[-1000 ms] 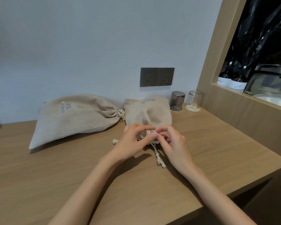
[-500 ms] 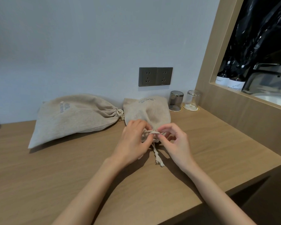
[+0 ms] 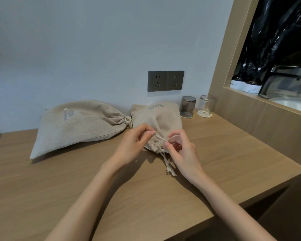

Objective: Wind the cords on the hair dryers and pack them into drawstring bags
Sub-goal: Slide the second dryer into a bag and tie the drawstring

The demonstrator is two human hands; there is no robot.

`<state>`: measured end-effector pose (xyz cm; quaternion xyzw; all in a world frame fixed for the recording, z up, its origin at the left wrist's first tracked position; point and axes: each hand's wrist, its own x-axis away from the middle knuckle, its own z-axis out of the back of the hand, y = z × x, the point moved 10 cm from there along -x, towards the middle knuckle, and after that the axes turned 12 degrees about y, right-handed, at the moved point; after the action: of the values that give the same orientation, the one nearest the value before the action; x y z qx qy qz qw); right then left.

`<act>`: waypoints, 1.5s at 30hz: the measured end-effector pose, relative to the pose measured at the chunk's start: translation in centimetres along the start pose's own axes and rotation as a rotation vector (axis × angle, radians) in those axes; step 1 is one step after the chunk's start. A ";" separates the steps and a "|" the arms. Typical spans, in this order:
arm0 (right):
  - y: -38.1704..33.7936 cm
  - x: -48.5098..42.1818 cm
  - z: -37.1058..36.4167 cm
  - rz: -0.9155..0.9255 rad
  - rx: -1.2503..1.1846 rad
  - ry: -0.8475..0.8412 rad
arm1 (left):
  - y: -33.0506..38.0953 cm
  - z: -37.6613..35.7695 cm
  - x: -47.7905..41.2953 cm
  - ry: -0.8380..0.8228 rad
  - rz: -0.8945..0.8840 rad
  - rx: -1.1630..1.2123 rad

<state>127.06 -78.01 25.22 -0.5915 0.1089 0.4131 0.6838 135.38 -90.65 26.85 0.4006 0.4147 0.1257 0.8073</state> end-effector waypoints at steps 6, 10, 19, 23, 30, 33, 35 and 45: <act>-0.5 0.7 -1.6 0.198 0.252 -0.085 | -3.2 -0.6 0.8 0.059 0.120 -0.186; -0.6 0.8 -1.9 0.249 0.462 -0.112 | -3.5 -0.8 1.2 0.061 0.146 -0.173; 0.5 -0.4 -0.7 0.026 0.291 -0.031 | -2.3 -1.0 1.6 0.003 0.135 -0.198; 2.3 -0.3 0.0 -0.212 0.099 -0.089 | -1.1 -1.7 1.8 -0.064 0.159 -0.145; 4.0 0.3 0.7 -0.549 -0.215 -0.064 | 0.3 -4.0 2.8 -0.248 0.110 -0.050; 4.6 0.4 0.6 -0.597 -0.199 -0.086 | -0.1 -4.8 3.3 -0.276 0.105 -0.042; 4.6 0.4 0.6 -0.602 -0.221 -0.096 | -0.6 -4.9 3.5 -0.272 0.110 -0.048; 2.7 -0.7 1.5 -0.280 -0.122 -0.001 | -0.4 -2.5 1.9 -0.081 -0.018 -0.314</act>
<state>124.21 -77.09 24.13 -0.6412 -0.0001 0.3199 0.6975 134.57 -88.56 24.62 0.2702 0.3607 0.1654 0.8772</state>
